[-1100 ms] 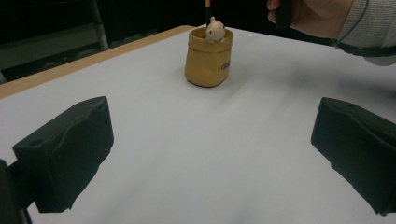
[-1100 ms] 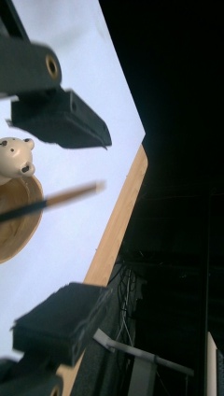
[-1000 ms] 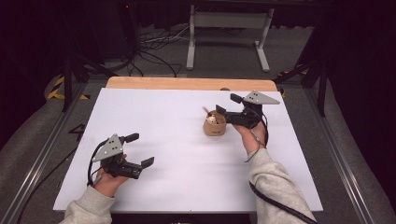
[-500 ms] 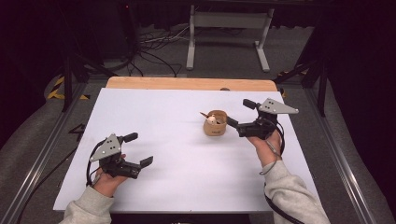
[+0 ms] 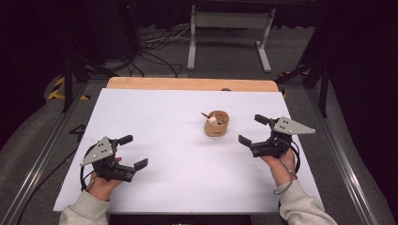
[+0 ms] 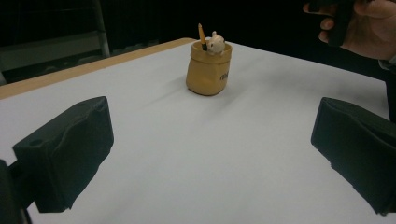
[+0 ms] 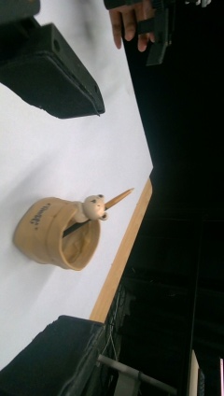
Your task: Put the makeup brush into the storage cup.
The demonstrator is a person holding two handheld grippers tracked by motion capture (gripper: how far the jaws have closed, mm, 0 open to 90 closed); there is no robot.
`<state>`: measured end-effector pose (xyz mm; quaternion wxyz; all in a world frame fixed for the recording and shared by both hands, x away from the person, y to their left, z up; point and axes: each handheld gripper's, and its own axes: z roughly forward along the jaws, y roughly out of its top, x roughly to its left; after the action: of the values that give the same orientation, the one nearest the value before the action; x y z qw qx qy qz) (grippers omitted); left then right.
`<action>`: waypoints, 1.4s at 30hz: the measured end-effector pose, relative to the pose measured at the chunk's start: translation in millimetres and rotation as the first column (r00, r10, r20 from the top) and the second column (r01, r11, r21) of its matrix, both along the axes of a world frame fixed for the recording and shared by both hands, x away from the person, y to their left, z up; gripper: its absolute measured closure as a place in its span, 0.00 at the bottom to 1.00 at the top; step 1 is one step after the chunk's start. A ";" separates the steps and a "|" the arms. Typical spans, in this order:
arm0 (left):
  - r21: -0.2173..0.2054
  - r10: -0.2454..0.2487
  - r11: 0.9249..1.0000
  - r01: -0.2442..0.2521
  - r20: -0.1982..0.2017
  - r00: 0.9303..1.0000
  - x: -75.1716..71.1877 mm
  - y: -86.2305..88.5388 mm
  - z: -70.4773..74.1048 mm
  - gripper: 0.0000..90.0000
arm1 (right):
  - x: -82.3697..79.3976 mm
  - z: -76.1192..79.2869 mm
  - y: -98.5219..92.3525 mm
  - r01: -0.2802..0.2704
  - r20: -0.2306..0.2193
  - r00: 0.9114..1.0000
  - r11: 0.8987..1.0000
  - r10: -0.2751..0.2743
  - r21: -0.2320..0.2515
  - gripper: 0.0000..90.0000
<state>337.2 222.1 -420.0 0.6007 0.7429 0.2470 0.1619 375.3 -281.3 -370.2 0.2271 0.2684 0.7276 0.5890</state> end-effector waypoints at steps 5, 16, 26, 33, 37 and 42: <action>-0.041 -0.001 0.999 0.001 0.004 1.000 -2.8 5.7 -2.3 0.00 | -9.8 -9.5 -7.1 -0.003 0.000 1.000 1.000 0.003 -0.007 0.00; -0.068 -0.003 0.998 0.003 0.002 1.000 -8.2 13.5 -8.7 0.00 | -26.9 -29.6 -11.7 -0.010 -0.006 1.000 0.999 0.010 -0.032 0.00; -0.075 0.015 0.997 -0.015 0.011 1.000 -12.9 22.3 -11.0 0.00 | -38.9 -48.2 -14.9 -0.012 -0.010 1.000 1.000 0.012 -0.023 0.00; -0.060 0.041 0.997 -0.041 0.001 0.999 -15.7 22.0 -18.8 0.00 | -42.7 -57.8 -17.9 -0.011 0.000 1.000 1.000 0.011 -0.003 0.00; -0.055 0.036 0.998 -0.036 0.008 0.999 -16.0 18.3 -23.1 0.00 | -42.4 -65.8 -17.3 -0.005 -0.020 1.000 1.000 0.005 -0.018 0.00; -0.032 0.025 0.999 -0.025 0.006 1.000 -16.9 12.4 -27.8 0.00 | -40.8 -70.6 -15.5 0.003 -0.027 1.000 0.998 -0.005 -0.067 0.00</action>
<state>320.3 234.6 -447.9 0.6112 0.7296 0.2569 0.1678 334.5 -296.9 -440.8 0.2272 0.2701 0.7493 0.5603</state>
